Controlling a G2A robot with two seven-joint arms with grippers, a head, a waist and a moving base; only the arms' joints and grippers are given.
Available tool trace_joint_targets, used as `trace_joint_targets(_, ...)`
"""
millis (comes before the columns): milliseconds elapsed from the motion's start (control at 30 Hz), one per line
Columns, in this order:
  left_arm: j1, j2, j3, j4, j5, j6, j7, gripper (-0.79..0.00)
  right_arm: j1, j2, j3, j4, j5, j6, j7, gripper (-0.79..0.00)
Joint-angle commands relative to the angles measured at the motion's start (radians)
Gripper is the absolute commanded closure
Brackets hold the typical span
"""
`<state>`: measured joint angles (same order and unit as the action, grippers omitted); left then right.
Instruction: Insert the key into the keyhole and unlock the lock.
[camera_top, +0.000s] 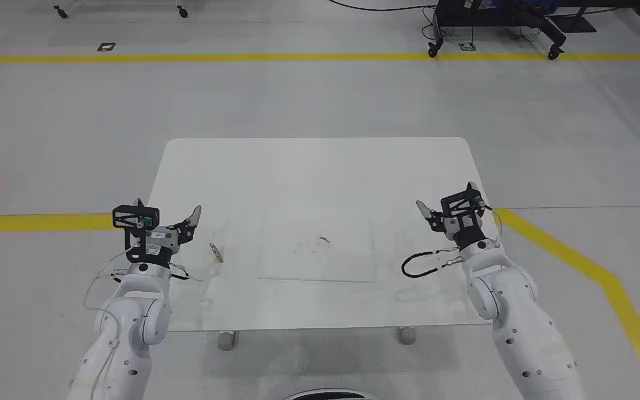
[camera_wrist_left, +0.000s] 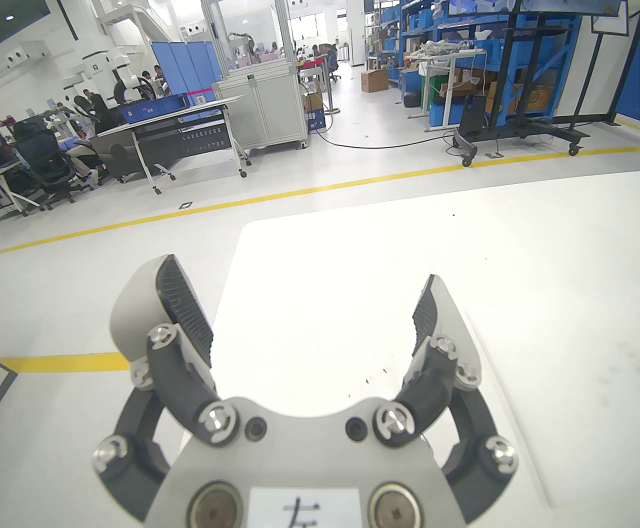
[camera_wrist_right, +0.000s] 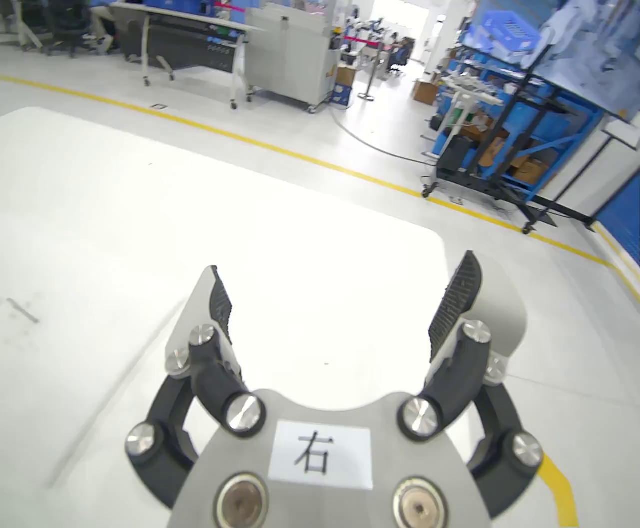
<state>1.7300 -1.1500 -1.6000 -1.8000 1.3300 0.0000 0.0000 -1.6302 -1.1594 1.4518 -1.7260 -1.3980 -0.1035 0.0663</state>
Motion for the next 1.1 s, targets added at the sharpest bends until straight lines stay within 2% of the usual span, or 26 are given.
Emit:
trace_joint_targets(0, 0.000, 0.000, 0.000, 0.000, 0.000, 0.000, 0.000, -0.785, 0.034, -0.002, -0.041, 0.021, -0.004, -0.056, 0.004, -0.785)
trace_joint_targets(367, 0.000, 0.000, 0.000, 0.000, 0.000, 0.000, 0.000, -0.785, 0.198, -0.031, -0.287, 0.137, 0.019, -0.303, 0.041, -0.785)
trace_joint_targets(467, 0.000, 0.000, 0.000, 0.000, 0.000, 0.000, 0.000, -0.785, 0.250, -0.037, -0.345, 0.191, 0.060, -0.453, 0.024, -0.779)
trace_joint_targets(567, 0.000, 0.000, 0.000, 0.000, 0.000, 0.000, 0.000, -0.785, 0.303, -0.042, -0.382, 0.251, 0.034, -0.511, 0.035, -0.566)
trace_joint_targets(600, 0.000, 0.000, 0.000, 0.000, 0.000, 0.000, 0.000, -0.785, 0.320, -0.044, -0.395, 0.273, 0.025, -0.521, 0.040, -0.449)
trace_joint_targets(667, 0.000, 0.000, 0.000, 0.000, 0.000, 0.000, 0.000, -0.785, 0.356, -0.050, -0.418, 0.325, 0.029, -0.539, 0.067, -0.363)
trace_joint_targets(867, 0.000, 0.000, 0.000, 0.000, 0.000, 0.000, 0.000, -0.785, 0.428, -0.061, -0.488, 0.386, -0.049, -0.567, 0.095, -0.382)
trace_joint_targets(1067, 0.000, 0.000, 0.000, 0.000, 0.000, 0.000, 0.000, -0.785, 0.470, -0.074, -0.537, 0.423, -0.090, -0.547, 0.092, -0.348)
